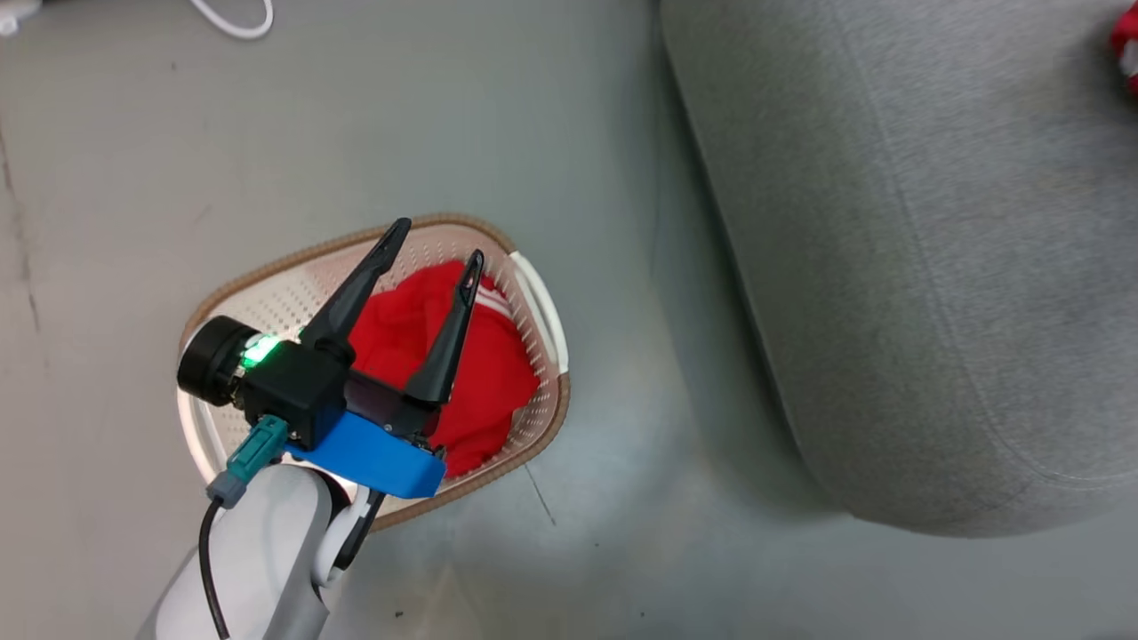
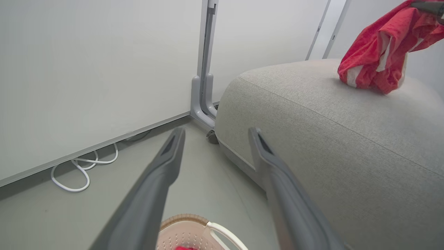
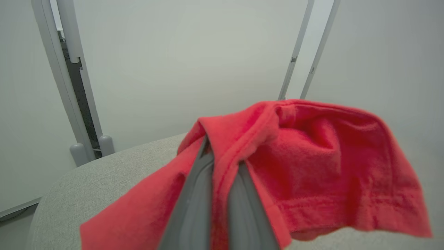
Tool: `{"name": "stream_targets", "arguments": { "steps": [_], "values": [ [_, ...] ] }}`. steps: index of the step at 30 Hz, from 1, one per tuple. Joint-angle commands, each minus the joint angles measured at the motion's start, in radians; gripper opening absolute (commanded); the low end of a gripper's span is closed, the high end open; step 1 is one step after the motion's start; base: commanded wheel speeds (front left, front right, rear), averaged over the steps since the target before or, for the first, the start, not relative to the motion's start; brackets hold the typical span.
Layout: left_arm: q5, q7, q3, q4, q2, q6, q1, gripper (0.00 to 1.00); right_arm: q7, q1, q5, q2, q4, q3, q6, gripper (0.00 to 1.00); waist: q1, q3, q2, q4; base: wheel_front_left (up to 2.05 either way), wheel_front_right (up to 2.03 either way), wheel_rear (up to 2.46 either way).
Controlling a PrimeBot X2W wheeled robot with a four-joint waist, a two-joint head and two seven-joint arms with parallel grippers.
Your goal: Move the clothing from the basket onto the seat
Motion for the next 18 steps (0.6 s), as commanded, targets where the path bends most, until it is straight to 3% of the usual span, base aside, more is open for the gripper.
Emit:
{"name": "stream_targets", "arguments": {
  "steps": [1, 9, 18],
  "values": [
    [0.011, -0.005, 0.007, -0.013, 0.007, -0.002, -0.022, 1.0, -0.007, 0.013, -0.011, 0.0, 0.001, -0.028, 0.0, 0.0, -0.0001, 0.059, 0.0, 0.035, 0.0, 0.0, 0.0],
    [0.025, -0.005, 0.01, -0.037, 0.017, -0.002, -0.039, 1.0, -0.015, 0.066, -0.042, 0.043, 0.023, -0.169, 0.0, 0.0, -0.0001, 0.122, 0.0, 0.044, 0.0, 0.0, 0.0],
    [0.025, -0.005, 0.02, -0.025, 0.013, -0.002, -0.048, 1.0, -0.017, 0.064, -0.094, 0.085, 0.03, -0.181, 0.0, 0.0, -0.0001, 0.131, 0.0, 0.034, 0.0, 0.0, 0.0]
  ]
}}
